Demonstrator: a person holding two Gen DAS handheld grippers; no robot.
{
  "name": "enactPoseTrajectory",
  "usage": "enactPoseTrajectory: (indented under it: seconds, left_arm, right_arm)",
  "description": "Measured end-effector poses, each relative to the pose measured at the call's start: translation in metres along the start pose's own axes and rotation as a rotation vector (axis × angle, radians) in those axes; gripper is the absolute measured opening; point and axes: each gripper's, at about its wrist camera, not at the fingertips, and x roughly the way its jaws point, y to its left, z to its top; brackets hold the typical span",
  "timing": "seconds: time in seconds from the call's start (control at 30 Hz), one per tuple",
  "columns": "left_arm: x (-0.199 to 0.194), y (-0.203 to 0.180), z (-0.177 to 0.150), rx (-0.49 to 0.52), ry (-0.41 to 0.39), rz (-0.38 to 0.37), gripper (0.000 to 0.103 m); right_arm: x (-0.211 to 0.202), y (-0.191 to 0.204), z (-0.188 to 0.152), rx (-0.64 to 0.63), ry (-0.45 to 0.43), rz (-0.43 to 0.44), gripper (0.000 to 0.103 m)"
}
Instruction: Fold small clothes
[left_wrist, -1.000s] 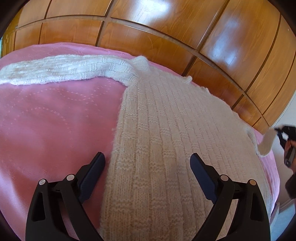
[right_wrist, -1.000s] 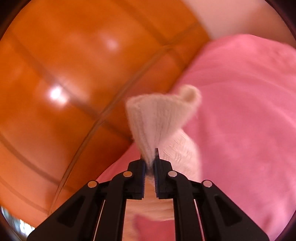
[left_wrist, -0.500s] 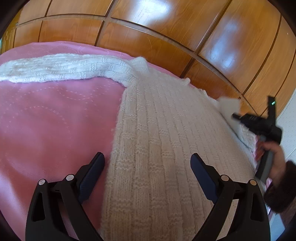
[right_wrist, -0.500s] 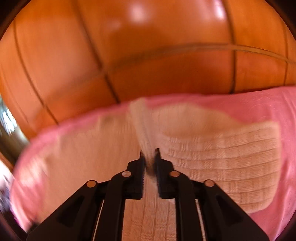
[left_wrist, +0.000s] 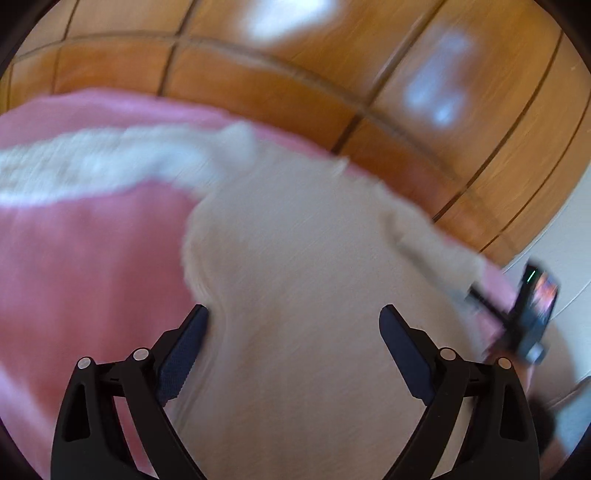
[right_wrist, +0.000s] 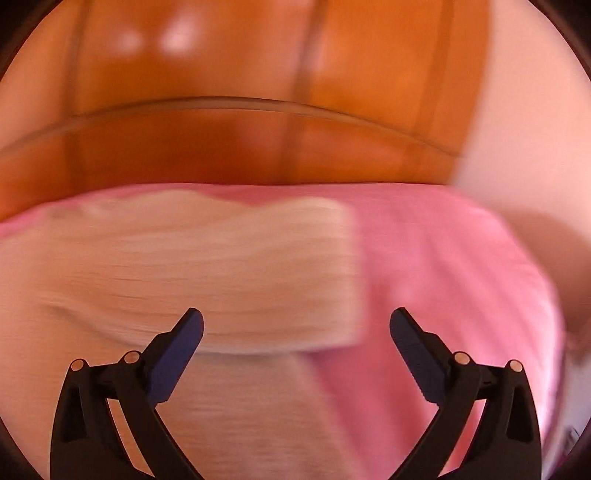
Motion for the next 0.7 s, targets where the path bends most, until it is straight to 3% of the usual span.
enactPoseTrajectory:
  seconds: [0.07, 0.13, 0.33, 0.47, 0.53, 0.57, 0.63, 0.7]
  left_arm:
    - [0.012, -0.021, 0.019, 0.022, -0.005, -0.049, 0.091]
    - [0.032, -0.041, 0.034, 0.057, 0.005, -0.089, 0.083]
    - [0.128, -0.099, 0.061, 0.132, 0.104, -0.098, 0.072]
    - [0.188, -0.117, 0.064, 0.103, 0.182, -0.123, 0.058]
    - [0.205, -0.116, 0.063, 0.061, 0.202, -0.118, 0.042]
    - [0.211, -0.114, 0.062, 0.030, 0.196, -0.106, 0.039]
    - [0.217, -0.116, 0.063, 0.011, 0.184, -0.113, 0.011]
    - [0.216, -0.117, 0.065, 0.020, 0.180, -0.142, 0.005]
  right_arm:
    - [0.007, -0.009, -0.004, 0.040, 0.027, 0.002, 0.101]
    - [0.013, -0.010, -0.008, 0.047, 0.047, 0.010, 0.101]
    - [0.020, -0.020, -0.017, 0.074, 0.046, 0.023, 0.101]
    - [0.021, -0.025, -0.018, 0.107, 0.052, 0.032, 0.101]
    - [0.023, -0.026, -0.016, 0.122, 0.058, 0.036, 0.101]
    - [0.023, -0.025, -0.016, 0.127, 0.062, 0.040, 0.101]
    - [0.025, -0.024, -0.016, 0.134, 0.069, 0.048, 0.101]
    - [0.028, -0.026, -0.016, 0.151, 0.071, 0.057, 0.101]
